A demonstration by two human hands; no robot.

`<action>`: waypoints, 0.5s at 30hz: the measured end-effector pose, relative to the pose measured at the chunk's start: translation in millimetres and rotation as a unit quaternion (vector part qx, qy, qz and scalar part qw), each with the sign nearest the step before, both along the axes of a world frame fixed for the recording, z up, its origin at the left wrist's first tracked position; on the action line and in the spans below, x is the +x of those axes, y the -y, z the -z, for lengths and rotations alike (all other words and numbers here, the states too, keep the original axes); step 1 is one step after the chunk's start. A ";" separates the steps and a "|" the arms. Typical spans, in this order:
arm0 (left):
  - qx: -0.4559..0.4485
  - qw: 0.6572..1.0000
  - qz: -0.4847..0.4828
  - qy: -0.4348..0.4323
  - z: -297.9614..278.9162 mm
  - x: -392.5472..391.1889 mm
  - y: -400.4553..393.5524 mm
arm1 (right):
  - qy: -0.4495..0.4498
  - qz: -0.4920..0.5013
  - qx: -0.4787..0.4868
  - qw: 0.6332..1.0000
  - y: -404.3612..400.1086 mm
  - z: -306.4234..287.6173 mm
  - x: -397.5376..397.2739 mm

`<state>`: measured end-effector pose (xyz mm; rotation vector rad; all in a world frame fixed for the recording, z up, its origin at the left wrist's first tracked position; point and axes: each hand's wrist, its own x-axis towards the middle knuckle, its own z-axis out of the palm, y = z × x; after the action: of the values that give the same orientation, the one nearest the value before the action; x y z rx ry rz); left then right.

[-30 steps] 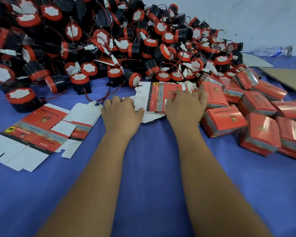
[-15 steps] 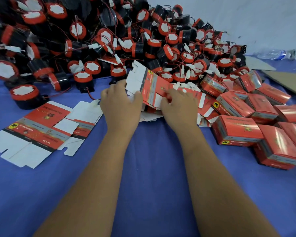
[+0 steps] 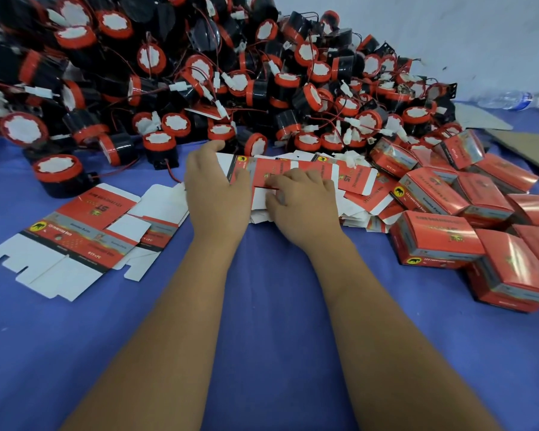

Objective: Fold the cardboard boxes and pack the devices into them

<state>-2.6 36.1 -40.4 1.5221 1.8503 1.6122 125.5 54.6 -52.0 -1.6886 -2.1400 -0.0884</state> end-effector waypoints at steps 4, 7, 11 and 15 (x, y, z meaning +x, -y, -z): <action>-0.212 0.961 -0.056 -0.170 7.6 -5.5 -5.3 | -0.023 0.041 0.017 0.999 0.4 0.0 -0.6; -0.255 0.942 -0.031 -0.217 12.1 -4.4 -5.7 | -0.022 0.074 0.008 0.997 0.4 0.9 0.8; -0.136 0.975 -0.027 -0.171 8.4 -4.8 -6.0 | -0.040 0.078 0.000 0.996 -0.6 1.4 2.4; 0.078 0.997 0.014 0.003 5.1 -2.7 -2.7 | -0.111 0.064 0.013 0.992 0.4 0.4 1.2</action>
<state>-5.3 38.9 -45.5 1.5943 1.7280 1.7829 126.7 54.2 -52.4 -1.7314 -1.8622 0.0324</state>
